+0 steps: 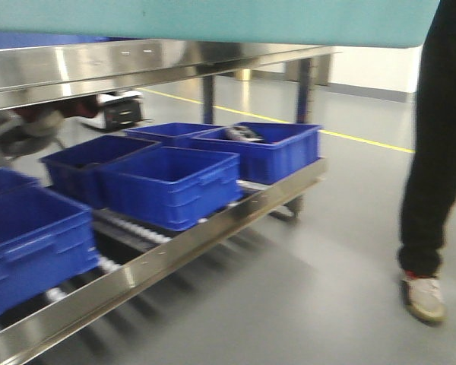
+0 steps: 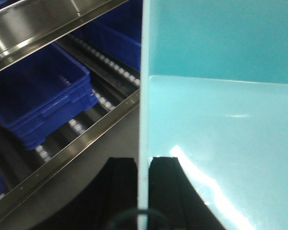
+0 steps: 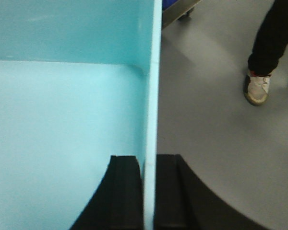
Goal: Fetch blue bin and place on conveyor start
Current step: 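Hold the bin with both grippers while the base drives away from the rack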
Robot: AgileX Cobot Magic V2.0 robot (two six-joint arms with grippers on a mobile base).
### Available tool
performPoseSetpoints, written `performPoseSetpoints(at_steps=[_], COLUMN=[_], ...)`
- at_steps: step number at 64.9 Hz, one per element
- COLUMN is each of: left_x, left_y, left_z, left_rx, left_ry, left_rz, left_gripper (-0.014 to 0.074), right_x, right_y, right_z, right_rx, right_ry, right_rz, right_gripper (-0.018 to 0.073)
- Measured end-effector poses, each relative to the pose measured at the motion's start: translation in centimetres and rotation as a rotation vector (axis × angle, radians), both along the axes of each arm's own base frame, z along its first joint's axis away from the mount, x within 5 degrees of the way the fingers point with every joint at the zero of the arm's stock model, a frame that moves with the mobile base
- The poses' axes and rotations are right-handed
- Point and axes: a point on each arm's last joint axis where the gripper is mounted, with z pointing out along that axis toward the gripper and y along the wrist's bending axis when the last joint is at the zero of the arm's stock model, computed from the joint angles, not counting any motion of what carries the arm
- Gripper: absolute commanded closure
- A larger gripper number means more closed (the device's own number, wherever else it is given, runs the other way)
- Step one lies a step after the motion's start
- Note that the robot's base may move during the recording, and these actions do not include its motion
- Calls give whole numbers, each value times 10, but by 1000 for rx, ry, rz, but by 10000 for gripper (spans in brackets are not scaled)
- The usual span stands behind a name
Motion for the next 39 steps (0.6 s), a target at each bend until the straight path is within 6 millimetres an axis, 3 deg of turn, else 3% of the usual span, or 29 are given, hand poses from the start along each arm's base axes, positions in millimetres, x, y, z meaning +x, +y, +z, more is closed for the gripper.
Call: performPoseSetpoints(at_steps=[39], left_x=[0], left_y=[0], left_z=[0], left_rx=[5], left_ry=[-4], left_rz=[1], left_gripper=[707], right_x=[3], right_y=[2], right_z=[4], right_rx=[15], right_ry=[-50], right_rz=[23], right_gripper=[721])
